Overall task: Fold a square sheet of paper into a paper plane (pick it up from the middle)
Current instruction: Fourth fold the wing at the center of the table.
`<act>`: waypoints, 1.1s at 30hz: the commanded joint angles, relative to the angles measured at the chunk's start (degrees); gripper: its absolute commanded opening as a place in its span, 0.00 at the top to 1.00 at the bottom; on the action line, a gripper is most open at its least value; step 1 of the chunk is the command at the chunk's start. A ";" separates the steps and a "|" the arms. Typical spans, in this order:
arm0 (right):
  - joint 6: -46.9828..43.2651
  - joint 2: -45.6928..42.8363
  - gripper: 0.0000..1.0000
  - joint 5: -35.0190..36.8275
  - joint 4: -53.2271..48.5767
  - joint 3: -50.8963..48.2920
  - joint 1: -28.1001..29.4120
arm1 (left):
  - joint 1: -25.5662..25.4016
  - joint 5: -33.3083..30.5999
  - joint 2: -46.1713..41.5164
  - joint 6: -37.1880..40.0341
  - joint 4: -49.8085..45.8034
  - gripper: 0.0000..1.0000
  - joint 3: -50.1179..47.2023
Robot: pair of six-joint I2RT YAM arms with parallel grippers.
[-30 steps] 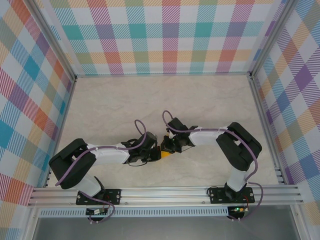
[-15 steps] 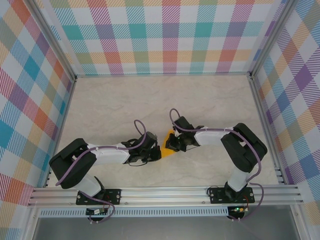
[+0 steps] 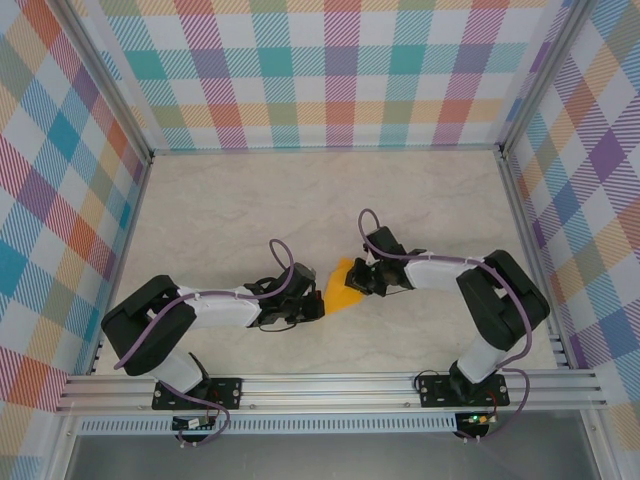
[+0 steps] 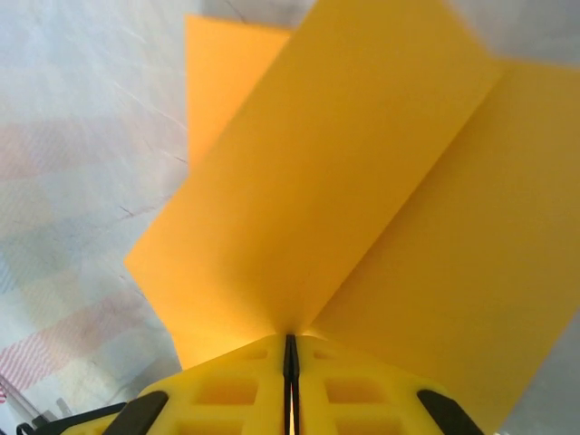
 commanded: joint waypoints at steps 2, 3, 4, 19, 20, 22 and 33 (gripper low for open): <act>-2.35 -1.55 0.90 -0.27 1.27 0.43 3.28 | -0.71 0.12 2.77 -0.18 -9.41 1.00 -1.30; -2.36 -0.78 0.90 -0.90 2.01 0.70 4.20 | -0.59 -0.05 2.63 -0.19 -9.57 1.00 -1.23; -2.34 -0.05 0.90 -1.74 2.93 0.93 5.00 | -0.67 -0.19 2.61 -0.13 -9.71 1.00 -1.21; -2.90 6.89 0.90 -2.70 2.76 3.86 5.45 | -0.63 -0.41 4.61 -0.59 -12.01 1.00 0.46; -2.72 6.86 0.90 -2.32 2.96 3.54 4.78 | -0.63 -0.29 4.61 -0.62 -12.28 1.00 0.46; -2.59 6.77 0.90 -1.35 3.28 2.66 3.14 | -0.63 -0.49 4.80 -0.65 -13.11 1.00 0.64; -4.62 5.35 0.91 2.38 1.91 -0.59 -5.50 | -0.63 0.12 5.43 -1.52 -13.31 1.00 -0.42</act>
